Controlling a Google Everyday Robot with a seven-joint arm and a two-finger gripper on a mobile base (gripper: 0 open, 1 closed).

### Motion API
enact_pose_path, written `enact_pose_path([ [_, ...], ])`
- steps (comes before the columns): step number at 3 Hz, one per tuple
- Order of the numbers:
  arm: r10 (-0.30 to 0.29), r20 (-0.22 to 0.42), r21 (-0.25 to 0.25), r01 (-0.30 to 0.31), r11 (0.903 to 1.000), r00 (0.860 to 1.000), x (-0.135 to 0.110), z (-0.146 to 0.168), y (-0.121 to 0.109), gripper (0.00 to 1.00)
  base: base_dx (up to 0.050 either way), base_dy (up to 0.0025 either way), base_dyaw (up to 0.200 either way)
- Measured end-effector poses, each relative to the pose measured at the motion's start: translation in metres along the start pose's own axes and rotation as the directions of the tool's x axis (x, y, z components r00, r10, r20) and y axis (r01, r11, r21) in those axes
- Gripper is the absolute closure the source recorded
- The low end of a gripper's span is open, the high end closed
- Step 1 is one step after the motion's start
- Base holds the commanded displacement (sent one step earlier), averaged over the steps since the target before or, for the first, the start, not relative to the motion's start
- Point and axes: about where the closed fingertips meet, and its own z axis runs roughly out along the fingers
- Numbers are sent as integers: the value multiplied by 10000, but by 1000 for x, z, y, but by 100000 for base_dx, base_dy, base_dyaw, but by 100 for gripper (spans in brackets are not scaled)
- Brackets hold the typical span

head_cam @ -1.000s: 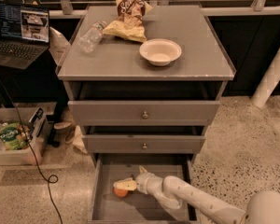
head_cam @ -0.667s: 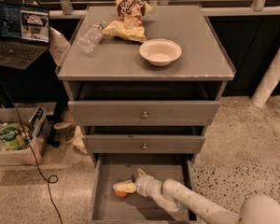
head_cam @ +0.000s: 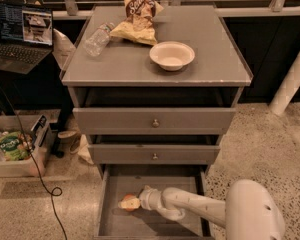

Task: Pick orange from bottom drawer and place on counter

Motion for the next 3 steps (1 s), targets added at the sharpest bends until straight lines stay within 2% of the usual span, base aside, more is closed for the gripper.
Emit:
enact_pose_path([
  [1, 71, -629, 594, -33, 9982, 9980, 11, 12, -8, 0, 0, 0, 0],
  [3, 206, -866, 606, -154, 9980, 9960, 19, 24, -10, 0, 0, 0, 0],
])
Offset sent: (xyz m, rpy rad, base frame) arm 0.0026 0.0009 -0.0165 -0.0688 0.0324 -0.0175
